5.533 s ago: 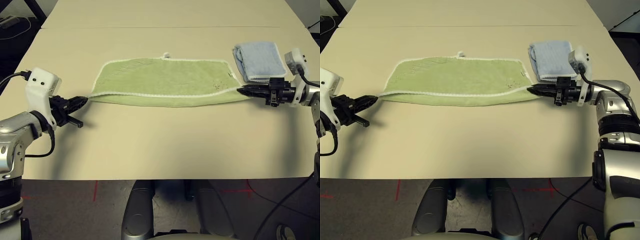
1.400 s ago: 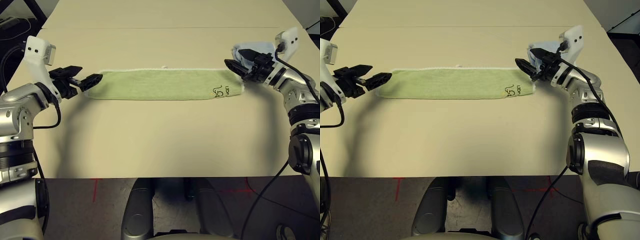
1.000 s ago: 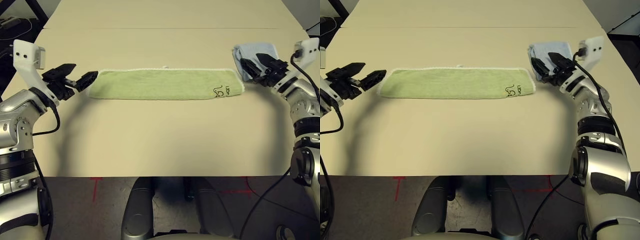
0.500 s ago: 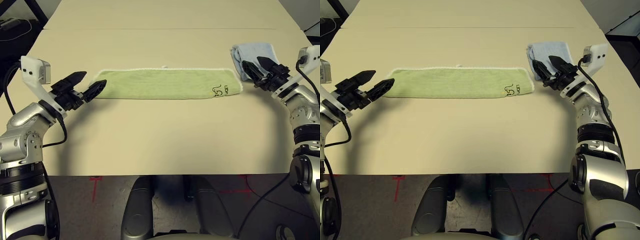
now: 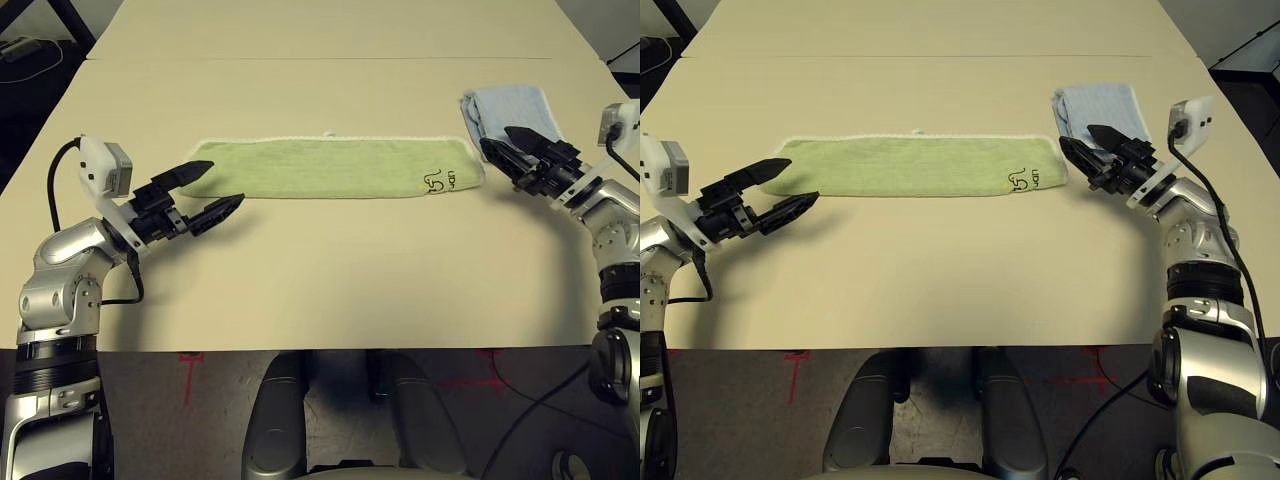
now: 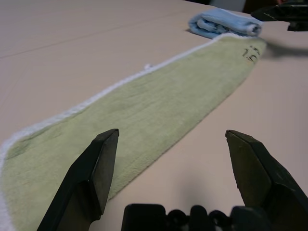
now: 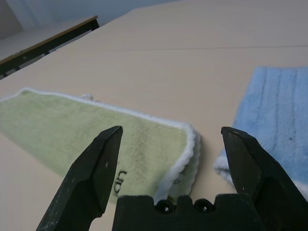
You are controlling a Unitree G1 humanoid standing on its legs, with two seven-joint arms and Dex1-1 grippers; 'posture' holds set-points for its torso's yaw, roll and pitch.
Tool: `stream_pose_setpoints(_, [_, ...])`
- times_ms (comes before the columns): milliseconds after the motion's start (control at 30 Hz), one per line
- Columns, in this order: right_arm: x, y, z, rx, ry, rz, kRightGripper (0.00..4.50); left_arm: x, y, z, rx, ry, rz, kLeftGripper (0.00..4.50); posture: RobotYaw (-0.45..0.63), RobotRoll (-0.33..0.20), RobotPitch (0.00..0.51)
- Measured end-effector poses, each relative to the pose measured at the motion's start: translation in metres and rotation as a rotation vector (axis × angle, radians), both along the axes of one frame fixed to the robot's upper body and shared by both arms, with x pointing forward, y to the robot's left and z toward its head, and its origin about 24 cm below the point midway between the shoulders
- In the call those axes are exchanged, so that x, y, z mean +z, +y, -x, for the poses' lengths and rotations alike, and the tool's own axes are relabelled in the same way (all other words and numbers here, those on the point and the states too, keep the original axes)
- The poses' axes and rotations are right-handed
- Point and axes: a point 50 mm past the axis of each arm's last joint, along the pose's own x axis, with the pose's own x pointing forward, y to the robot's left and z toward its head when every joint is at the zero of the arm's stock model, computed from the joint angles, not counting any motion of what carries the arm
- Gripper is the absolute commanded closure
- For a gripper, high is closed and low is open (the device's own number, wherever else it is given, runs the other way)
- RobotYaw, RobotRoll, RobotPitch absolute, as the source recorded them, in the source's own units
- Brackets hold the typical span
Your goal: Fold the towel and set it aside.
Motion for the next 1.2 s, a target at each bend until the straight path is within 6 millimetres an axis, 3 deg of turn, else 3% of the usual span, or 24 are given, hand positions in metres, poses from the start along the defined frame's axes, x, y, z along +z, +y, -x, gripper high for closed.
stream_pose_setpoints(467, [0.001, -0.001, 0.021, -0.058, 0.195, -0.154, 0.03, -0.010, 0.005, 0.002, -0.069, 0.031, -0.078, 0.00, 0.09, 0.000, 0.232])
stream_pose_setpoints(700, [-0.011, -0.001, 0.023, -0.081, 0.306, -0.163, 0.03, -0.007, 0.012, 0.002, -0.013, 0.044, -0.065, 0.00, 0.10, 0.000, 0.234])
stream_pose_setpoints(1200, [-0.028, 0.032, 0.012, 0.000, 0.357, -0.176, 0.03, -0.002, 0.021, 0.001, 0.016, 0.060, -0.062, 0.00, 0.10, 0.000, 0.229])
